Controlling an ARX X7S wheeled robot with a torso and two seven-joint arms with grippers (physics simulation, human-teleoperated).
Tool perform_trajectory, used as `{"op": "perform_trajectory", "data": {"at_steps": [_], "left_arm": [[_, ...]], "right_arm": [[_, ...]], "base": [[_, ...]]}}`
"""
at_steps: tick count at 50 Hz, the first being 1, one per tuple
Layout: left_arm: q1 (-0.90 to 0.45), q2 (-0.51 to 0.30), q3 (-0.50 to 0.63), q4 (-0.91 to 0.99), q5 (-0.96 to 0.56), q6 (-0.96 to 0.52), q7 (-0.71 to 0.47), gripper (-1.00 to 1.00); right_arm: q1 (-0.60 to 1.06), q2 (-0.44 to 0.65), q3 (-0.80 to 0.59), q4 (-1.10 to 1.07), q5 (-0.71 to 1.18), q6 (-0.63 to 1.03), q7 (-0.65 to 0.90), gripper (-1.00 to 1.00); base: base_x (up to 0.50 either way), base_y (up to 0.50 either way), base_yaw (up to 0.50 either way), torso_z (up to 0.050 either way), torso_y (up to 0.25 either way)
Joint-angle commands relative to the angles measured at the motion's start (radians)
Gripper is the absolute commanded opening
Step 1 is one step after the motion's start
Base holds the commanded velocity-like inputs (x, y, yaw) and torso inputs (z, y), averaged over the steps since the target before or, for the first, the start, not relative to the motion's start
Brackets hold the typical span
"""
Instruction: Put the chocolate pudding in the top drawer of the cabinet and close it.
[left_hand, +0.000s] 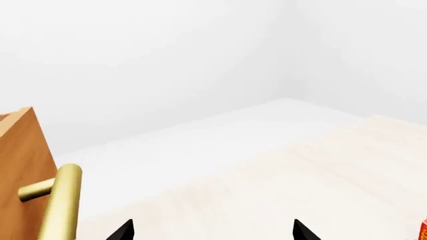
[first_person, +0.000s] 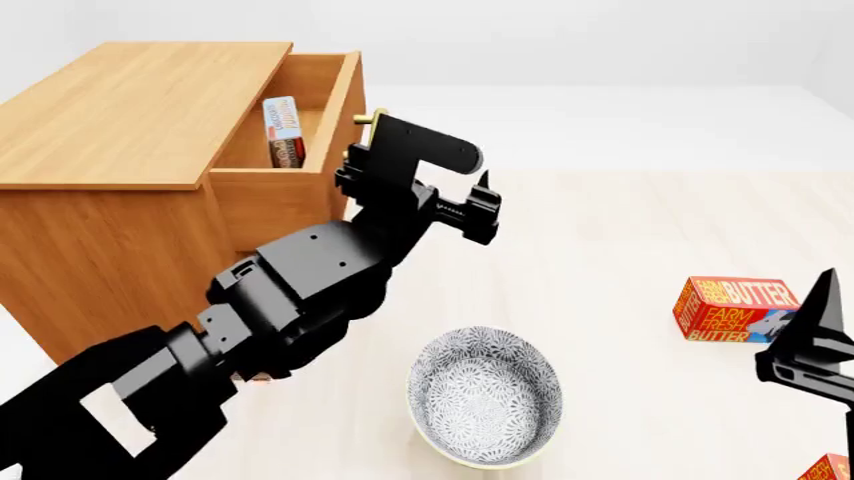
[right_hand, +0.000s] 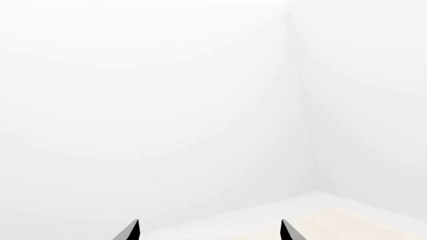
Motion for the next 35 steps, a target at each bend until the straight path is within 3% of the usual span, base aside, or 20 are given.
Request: {"op": "perform_trajectory", "data": {"at_steps": [1, 35], "left_arm": [[-0.004, 0.011, -0.009, -0.127, 0.016, 0.008, 0.012, 1.0], [0.015, -0.161, -0.015, -0.018, 0.032, -0.016, -0.079, 1.0]], "right_arm": [[-0.028, -0.003, 0.031, 0.0, 0.004, 0.002, -0.009, 1.0], [-0.057, -0.027, 0.087, -0.003, 0.009, 0.042, -0.033, 1.0]], "base": [[0.0, 0.0, 0.0, 0.0, 0.0], [0.0, 0.0, 0.0, 0.0, 0.0]]}}
